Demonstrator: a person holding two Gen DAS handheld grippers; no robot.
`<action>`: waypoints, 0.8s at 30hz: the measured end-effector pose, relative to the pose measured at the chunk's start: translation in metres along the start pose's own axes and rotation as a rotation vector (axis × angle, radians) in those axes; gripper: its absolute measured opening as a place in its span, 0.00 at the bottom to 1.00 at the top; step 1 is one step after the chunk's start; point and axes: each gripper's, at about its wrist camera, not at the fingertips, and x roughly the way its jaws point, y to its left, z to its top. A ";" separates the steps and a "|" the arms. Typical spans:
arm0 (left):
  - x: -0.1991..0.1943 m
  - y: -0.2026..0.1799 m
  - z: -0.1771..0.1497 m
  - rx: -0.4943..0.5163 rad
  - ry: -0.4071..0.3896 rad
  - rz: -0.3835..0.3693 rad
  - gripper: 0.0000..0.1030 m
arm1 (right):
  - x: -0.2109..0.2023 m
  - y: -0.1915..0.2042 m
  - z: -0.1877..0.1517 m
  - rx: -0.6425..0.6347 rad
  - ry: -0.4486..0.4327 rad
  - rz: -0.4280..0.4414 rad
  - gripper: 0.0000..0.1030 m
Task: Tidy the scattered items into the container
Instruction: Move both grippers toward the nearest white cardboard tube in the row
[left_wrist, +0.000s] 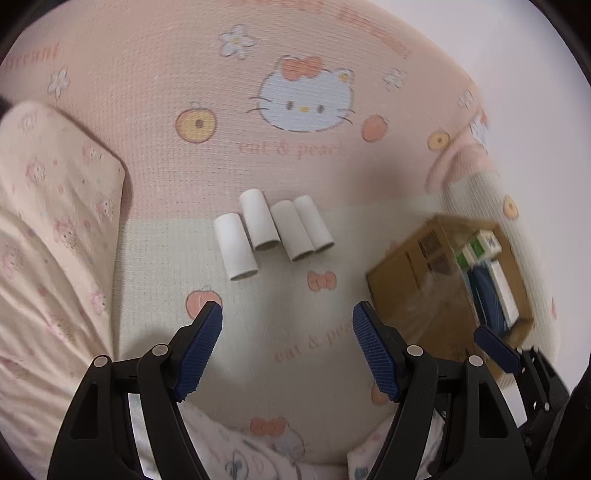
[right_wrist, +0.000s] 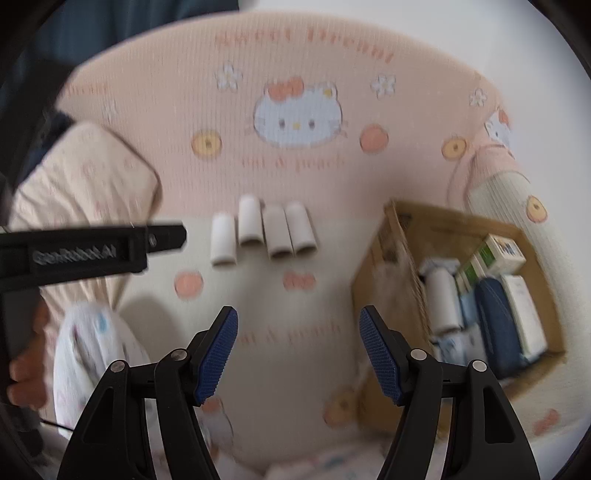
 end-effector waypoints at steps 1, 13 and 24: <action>0.007 0.007 -0.001 -0.023 -0.013 -0.014 0.72 | 0.003 0.002 -0.001 0.005 -0.031 0.011 0.64; 0.112 0.097 -0.043 -0.322 -0.081 -0.103 0.48 | 0.075 0.013 -0.009 0.004 -0.093 0.156 0.65; 0.157 0.121 -0.012 -0.456 -0.010 -0.274 0.48 | 0.150 0.034 -0.009 -0.094 -0.084 0.211 0.65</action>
